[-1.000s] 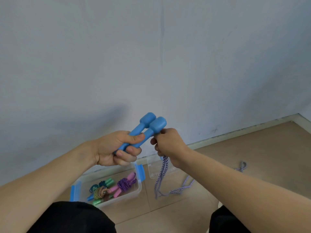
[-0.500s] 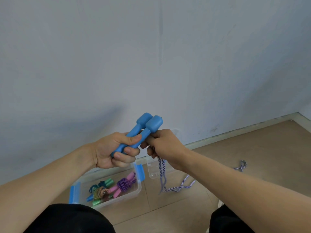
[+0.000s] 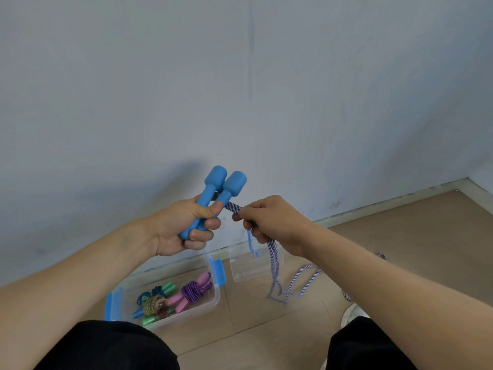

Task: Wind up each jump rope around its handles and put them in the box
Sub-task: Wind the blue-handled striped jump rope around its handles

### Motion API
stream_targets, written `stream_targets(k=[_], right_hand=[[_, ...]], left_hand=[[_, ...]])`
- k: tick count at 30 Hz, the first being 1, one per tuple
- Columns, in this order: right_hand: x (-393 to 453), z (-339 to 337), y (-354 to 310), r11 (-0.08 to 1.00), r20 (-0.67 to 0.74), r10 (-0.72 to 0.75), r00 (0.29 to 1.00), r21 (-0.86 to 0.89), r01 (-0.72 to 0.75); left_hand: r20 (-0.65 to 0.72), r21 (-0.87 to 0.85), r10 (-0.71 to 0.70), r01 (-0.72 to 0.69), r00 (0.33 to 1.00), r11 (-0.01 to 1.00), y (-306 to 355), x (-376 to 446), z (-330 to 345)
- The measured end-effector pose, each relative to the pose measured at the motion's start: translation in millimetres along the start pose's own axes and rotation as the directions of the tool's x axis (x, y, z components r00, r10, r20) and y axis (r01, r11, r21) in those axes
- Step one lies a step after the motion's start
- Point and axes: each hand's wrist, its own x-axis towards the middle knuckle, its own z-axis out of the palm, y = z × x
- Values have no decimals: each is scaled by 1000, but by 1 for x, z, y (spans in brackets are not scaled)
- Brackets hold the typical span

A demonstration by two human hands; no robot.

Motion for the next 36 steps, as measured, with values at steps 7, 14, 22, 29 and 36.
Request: stream_targets(k=[7, 14, 22, 29, 36], right_hand=[[-2, -3, 2, 650, -16, -242, 970, -745, 149], [-3, -10, -3, 363, 58, -411, 910, -905, 222], [-4, -20, 1, 441, 238, -295, 925, -825, 353], [-11, -26, 10, 765, 407, -116, 906, -545, 343], [3, -51, 21, 991, 275, -111, 955, 107, 85]], left_hand=[[-201, 590, 159, -10, 967, 807, -5, 13, 12], [-203, 721, 88, 88, 975, 687, -8, 21, 23], [-31, 844, -351, 213, 936, 492, -10, 11, 22], [363, 831, -687, 114, 629, 544, -17, -3, 33], [788, 302, -300, 88, 537, 949, -4, -8, 34]])
